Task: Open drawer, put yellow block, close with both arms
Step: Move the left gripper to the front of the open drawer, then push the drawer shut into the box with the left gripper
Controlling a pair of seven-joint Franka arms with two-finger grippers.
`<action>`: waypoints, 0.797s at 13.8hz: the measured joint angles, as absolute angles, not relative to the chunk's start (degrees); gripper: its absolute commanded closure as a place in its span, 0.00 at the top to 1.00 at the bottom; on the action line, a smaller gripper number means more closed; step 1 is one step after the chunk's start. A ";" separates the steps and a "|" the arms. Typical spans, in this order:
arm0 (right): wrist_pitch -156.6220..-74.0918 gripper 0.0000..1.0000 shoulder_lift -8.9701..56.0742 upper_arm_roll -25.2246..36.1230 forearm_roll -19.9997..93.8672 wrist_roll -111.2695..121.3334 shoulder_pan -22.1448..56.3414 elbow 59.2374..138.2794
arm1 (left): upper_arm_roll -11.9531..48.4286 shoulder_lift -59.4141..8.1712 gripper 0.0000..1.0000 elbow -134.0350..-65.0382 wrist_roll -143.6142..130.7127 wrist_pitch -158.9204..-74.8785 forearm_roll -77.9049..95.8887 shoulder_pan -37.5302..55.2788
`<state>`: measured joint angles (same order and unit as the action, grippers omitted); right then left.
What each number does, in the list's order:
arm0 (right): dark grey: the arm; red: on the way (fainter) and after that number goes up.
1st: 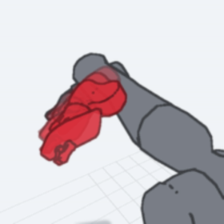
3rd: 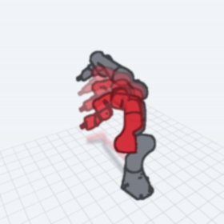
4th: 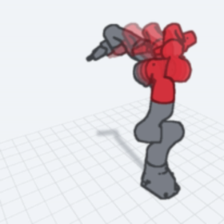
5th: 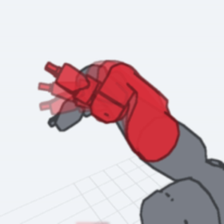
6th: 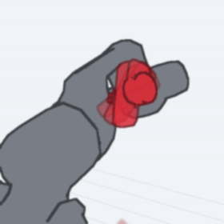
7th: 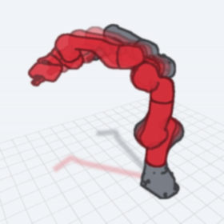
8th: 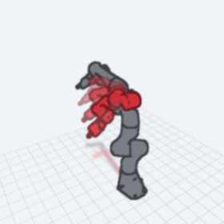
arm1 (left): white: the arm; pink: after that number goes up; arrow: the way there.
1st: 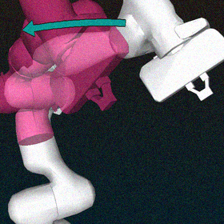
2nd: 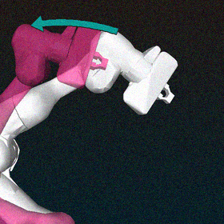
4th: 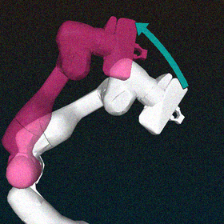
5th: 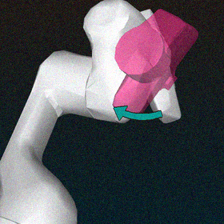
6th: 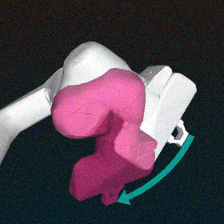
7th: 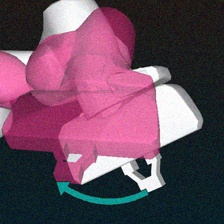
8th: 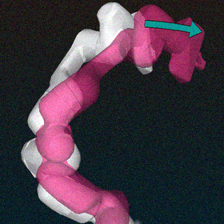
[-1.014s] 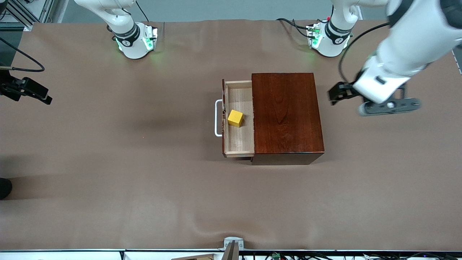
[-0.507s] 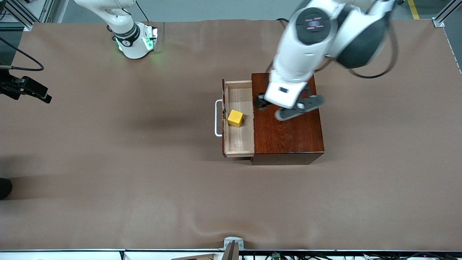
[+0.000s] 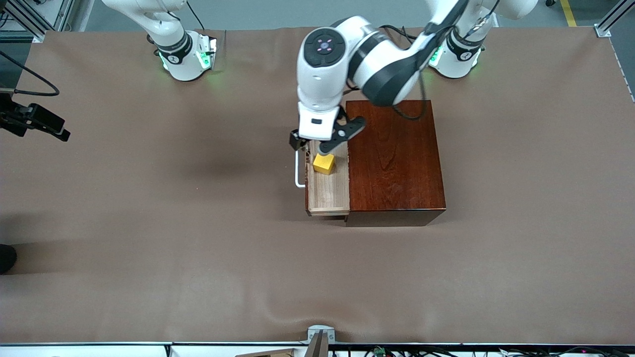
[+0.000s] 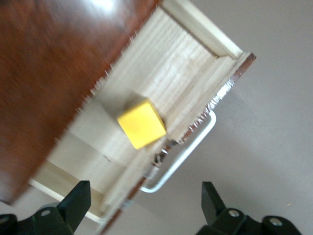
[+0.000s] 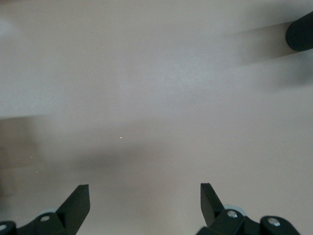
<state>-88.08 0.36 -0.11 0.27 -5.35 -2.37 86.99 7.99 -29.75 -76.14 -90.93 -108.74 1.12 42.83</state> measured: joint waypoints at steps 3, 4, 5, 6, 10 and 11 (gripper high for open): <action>-88.00 1.00 0.36 -0.15 0.27 -5.35 -2.37 86.99 | 7.85 -31.42 1.00 -75.89 -99.46 -113.50 1.12 43.54; -88.00 1.00 0.36 -0.16 0.27 -5.35 -2.37 86.99 | 7.71 -31.80 1.00 -75.79 -102.18 -114.39 1.12 43.53; -87.99 1.00 0.36 -0.18 0.27 -5.35 -2.37 86.99 | 7.66 -32.22 1.00 -75.76 -105.45 -114.83 1.12 43.62; -87.99 1.00 0.36 -0.19 0.27 -5.35 -2.37 86.99 | 7.59 -32.73 1.00 -75.74 -108.92 -115.06 1.12 43.95; -87.99 1.00 0.36 -0.34 0.27 -5.35 -2.37 86.99 | 7.04 -34.96 1.00 -75.63 -122.25 -116.42 1.12 46.38; -87.99 1.00 0.36 -0.36 0.27 -5.35 -2.37 86.99 | 6.70 -35.55 1.00 -75.62 -125.63 -116.94 1.11 46.88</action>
